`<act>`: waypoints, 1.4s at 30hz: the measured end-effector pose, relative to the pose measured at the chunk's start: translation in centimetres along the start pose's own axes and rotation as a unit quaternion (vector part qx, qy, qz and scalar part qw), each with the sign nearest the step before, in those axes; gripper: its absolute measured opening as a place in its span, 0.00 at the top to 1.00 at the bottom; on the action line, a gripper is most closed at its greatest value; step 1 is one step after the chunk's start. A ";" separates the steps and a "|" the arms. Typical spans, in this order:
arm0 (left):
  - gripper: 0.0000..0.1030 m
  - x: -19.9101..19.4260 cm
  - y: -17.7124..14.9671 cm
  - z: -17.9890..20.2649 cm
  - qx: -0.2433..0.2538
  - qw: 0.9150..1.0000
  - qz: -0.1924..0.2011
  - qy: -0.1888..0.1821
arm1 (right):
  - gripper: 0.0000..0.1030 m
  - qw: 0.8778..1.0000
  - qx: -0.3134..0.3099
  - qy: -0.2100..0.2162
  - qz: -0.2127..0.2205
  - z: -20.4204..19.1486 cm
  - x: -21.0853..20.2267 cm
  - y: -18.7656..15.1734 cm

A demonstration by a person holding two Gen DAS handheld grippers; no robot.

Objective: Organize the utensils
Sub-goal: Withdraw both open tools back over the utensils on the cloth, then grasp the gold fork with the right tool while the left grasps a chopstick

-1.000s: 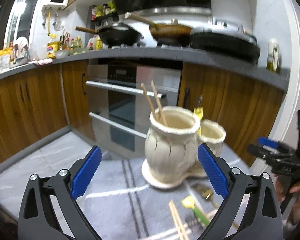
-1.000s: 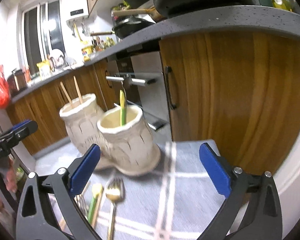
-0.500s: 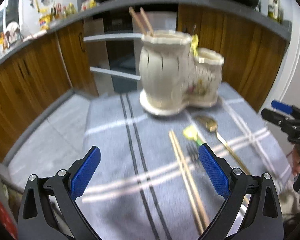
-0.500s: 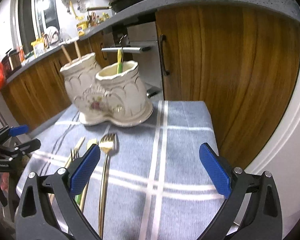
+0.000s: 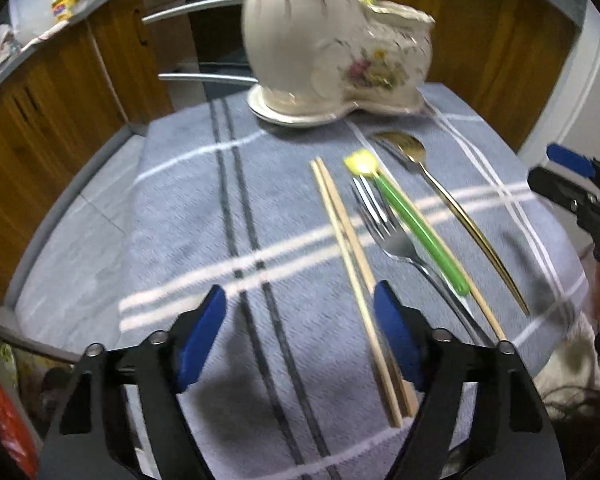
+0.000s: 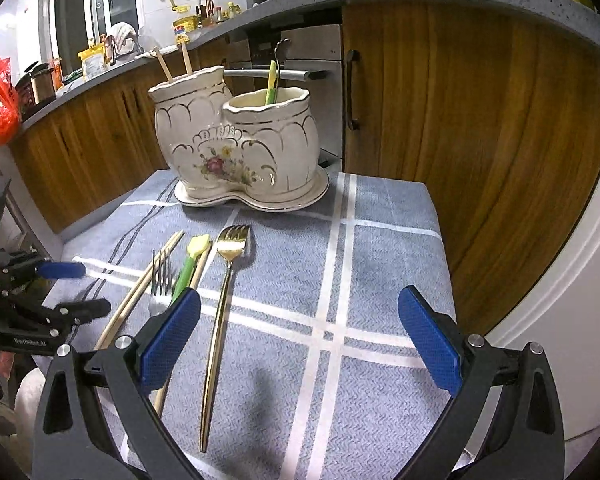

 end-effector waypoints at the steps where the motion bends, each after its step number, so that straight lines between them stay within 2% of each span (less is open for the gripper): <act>1: 0.41 0.2 -0.2 0.4 0.007 1.000 -0.007 0.000 | 0.05 1.000 0.001 0.000 -0.001 0.1 0.0 -0.1; 6: 0.61 0.6 -0.5 1.8 0.028 0.999 -0.024 -0.007 | 0.05 1.000 0.002 0.002 -0.004 0.4 0.1 -0.3; 9: 0.65 0.7 -0.6 2.6 0.047 0.999 -0.026 -0.005 | 0.05 1.000 -0.003 0.003 -0.010 0.4 0.4 -0.4; 14: 0.94 0.9 0.0 2.1 0.064 0.997 -0.031 0.001 | 0.05 0.999 -0.026 0.004 -0.029 -0.6 1.1 -0.4; 16: 0.94 0.9 0.0 1.7 0.065 0.997 -0.032 0.002 | 0.06 0.999 -0.034 0.014 -0.037 -1.2 1.5 -0.3; 18: 0.95 0.9 0.0 1.4 0.065 0.997 -0.031 0.000 | 0.13 0.998 -0.040 0.025 -0.046 -2.0 2.2 -0.1; 21: 0.95 0.8 -0.2 1.0 0.064 0.997 -0.031 0.004 | 0.31 0.996 -0.047 0.027 -0.064 -2.9 3.5 0.1; 23: 0.95 0.8 -0.3 0.9 0.064 0.997 -0.031 0.005 | 0.47 0.994 -0.052 0.030 -0.087 -3.6 4.7 0.4; 25: 0.95 0.7 -0.4 0.8 0.065 0.997 -0.031 0.006 | 0.57 0.993 -0.058 0.030 -0.101 -4.2 5.7 0.6; 28: 0.95 0.7 -0.4 0.8 0.067 0.997 -0.030 0.006 | 0.63 0.991 -0.066 0.027 -0.117 -5.0 6.8 0.9; 30: 0.95 0.7 -0.4 0.7 0.067 0.997 -0.030 0.005 | 0.70 0.989 -0.066 0.024 -0.127 -5.4 7.6 1.1; 36: 0.95 0.7 -0.4 0.7 0.065 0.998 -0.027 0.003 | 0.76 0.990 -0.062 0.013 -0.123 -6.1 8.7 1.9; 38: 0.95 0.7 -0.4 0.7 0.064 0.998 -0.026 0.002 | 0.88 0.991 -0.066 0.016 -0.118 -6.4 8.9 2.0; 40: 0.95 0.7 -0.4 0.7 0.064 0.998 -0.026 0.001 | 0.95 0.991 -0.063 0.016 -0.117 -6.5 8.9 2.0; 42: 0.95 0.7 -0.4 0.7 0.064 0.998 -0.025 0.000 | 0.95 0.991 -0.055 0.022 -0.117 -6.3 8.8 1.9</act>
Point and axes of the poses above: each gripper's, at about its wrist camera, not at the fingertips, and x roughly the way its jaws point, z to its right, y to its top, the point moved 3 cm from there along x, roughly the way its jaws point, and after that the axes turned 5 degrees about -z, right-handed, at the moved point
